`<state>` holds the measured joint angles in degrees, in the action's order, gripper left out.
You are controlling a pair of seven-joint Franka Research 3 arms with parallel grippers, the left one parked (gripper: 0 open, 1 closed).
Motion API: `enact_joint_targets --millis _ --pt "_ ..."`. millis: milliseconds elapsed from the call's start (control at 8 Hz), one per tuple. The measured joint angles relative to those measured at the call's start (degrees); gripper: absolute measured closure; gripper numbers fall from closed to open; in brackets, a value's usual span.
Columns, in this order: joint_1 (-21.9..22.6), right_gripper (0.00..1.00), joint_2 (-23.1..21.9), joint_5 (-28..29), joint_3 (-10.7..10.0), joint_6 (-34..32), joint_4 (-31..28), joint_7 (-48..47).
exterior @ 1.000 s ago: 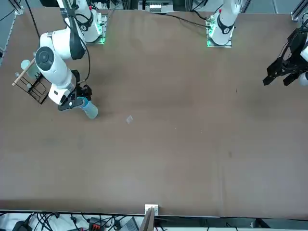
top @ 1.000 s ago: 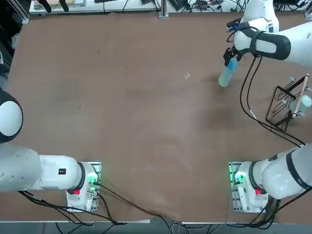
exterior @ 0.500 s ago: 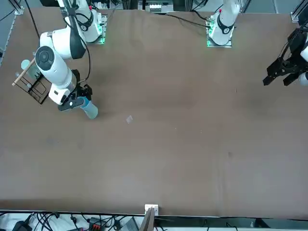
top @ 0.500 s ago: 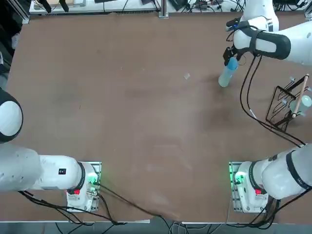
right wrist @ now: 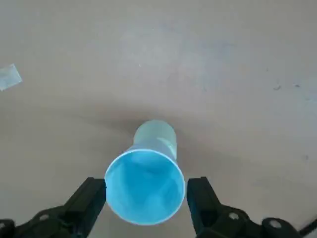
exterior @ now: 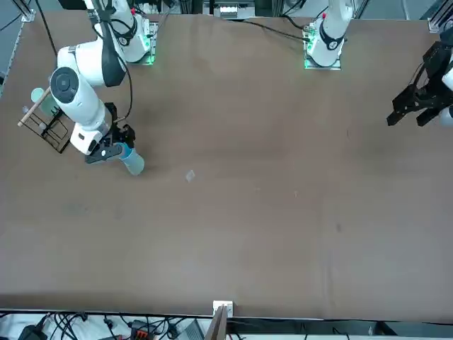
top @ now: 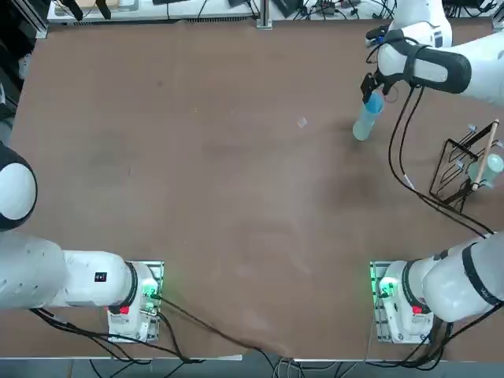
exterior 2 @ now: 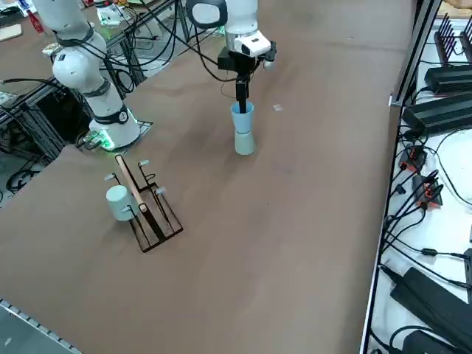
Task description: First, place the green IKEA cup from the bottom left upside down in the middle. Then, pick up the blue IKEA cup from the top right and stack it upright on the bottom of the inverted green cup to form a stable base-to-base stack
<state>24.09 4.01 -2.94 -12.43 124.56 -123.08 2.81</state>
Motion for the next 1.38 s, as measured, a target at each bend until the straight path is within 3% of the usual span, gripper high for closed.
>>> enact_joint_targets --millis 500,875,1375 --pt "0.0 0.0 -0.1 0.0 0.0 -5.5 6.4 0.0" --pt "-0.9 0.0 -0.3 0.0 -0.3 -11.6 15.2 0.0" --pt "-2.3 0.0 -0.7 4.0 -0.5 -18.4 22.8 -0.6"
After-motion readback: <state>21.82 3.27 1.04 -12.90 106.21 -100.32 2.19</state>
